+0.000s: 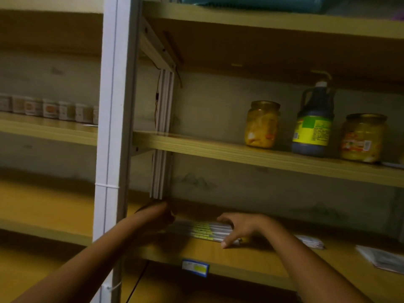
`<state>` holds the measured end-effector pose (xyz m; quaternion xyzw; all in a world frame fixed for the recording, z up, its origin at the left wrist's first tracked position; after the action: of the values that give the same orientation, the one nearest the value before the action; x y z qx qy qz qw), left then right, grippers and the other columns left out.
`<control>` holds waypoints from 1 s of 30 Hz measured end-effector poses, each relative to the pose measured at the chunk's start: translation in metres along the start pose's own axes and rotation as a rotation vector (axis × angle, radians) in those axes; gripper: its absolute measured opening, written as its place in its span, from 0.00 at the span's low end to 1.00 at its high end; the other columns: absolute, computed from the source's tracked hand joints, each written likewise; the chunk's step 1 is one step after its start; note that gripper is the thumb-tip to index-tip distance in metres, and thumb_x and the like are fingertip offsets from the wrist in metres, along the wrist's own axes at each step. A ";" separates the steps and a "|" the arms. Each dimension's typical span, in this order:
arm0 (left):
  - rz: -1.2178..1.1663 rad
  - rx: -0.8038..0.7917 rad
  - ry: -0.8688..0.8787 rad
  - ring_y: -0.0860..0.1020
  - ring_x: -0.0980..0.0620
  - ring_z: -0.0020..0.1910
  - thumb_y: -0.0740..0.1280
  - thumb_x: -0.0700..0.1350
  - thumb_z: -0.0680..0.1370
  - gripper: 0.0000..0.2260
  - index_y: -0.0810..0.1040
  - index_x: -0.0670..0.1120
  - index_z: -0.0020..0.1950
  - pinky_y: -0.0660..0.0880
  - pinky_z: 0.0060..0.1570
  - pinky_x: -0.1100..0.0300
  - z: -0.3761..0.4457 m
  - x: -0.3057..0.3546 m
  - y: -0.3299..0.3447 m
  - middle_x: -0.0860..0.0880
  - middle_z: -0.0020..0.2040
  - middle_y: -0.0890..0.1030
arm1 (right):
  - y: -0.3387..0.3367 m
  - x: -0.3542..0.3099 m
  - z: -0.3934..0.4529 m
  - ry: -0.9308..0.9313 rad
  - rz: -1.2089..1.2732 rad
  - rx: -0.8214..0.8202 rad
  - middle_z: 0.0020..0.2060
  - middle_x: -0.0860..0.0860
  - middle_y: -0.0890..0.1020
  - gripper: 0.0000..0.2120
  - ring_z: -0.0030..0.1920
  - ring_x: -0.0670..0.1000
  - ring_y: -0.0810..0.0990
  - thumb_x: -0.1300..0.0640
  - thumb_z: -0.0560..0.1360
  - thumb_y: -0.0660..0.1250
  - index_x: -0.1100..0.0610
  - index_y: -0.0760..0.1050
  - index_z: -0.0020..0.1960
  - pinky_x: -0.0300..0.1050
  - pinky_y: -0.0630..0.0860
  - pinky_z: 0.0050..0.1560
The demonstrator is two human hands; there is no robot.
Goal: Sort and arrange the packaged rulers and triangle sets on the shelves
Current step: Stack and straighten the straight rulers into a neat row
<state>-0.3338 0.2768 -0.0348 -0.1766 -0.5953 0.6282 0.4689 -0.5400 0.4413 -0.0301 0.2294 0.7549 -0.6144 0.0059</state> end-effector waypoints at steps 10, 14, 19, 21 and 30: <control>-0.003 0.011 -0.007 0.79 0.48 0.45 0.62 0.47 0.79 0.08 0.78 0.51 0.54 0.76 0.45 0.54 -0.004 -0.001 -0.011 0.47 0.48 0.80 | 0.001 0.000 -0.004 -0.050 -0.129 0.143 0.65 0.46 0.74 0.26 0.62 0.48 0.74 0.44 0.73 0.71 0.44 0.69 0.69 0.48 0.73 0.63; -0.055 0.016 -0.042 0.80 0.45 0.45 0.62 0.46 0.79 0.07 0.77 0.51 0.52 0.74 0.40 0.55 -0.005 -0.003 -0.010 0.44 0.48 0.81 | 0.002 -0.002 -0.002 -0.041 -0.301 0.223 0.59 0.47 0.76 0.19 0.54 0.48 0.76 0.47 0.74 0.69 0.45 0.72 0.64 0.48 0.77 0.56; -0.049 0.011 -0.056 0.80 0.44 0.47 0.61 0.46 0.79 0.06 0.77 0.51 0.52 0.78 0.47 0.49 -0.006 0.003 -0.011 0.45 0.49 0.81 | 0.006 -0.006 0.004 -0.063 -0.374 0.260 0.56 0.50 0.76 0.21 0.51 0.50 0.77 0.54 0.70 0.71 0.49 0.72 0.62 0.49 0.79 0.52; -0.040 0.002 -0.055 0.79 0.45 0.47 0.60 0.46 0.79 0.06 0.76 0.52 0.53 0.78 0.48 0.49 -0.006 0.003 -0.011 0.45 0.49 0.80 | 0.006 -0.005 0.007 -0.060 -0.380 0.266 0.56 0.50 0.76 0.21 0.51 0.50 0.77 0.54 0.70 0.71 0.49 0.72 0.62 0.49 0.79 0.52; -0.018 0.038 -0.083 0.78 0.50 0.46 0.59 0.44 0.80 0.09 0.77 0.51 0.56 0.76 0.46 0.56 -0.005 0.002 -0.018 0.48 0.51 0.79 | 0.002 0.004 0.011 -0.043 -0.341 0.301 0.63 0.52 0.74 0.27 0.56 0.51 0.77 0.56 0.73 0.68 0.49 0.66 0.71 0.49 0.78 0.57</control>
<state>-0.3246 0.2785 -0.0191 -0.1362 -0.6038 0.6420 0.4524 -0.5459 0.4327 -0.0356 0.0837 0.6822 -0.7171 -0.1160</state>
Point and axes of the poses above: each hand's wrist, its own z-axis towards the middle knuckle, its own y-axis out of the palm, x = y × z, the point moved 4 cm from there along z, towards the middle knuckle
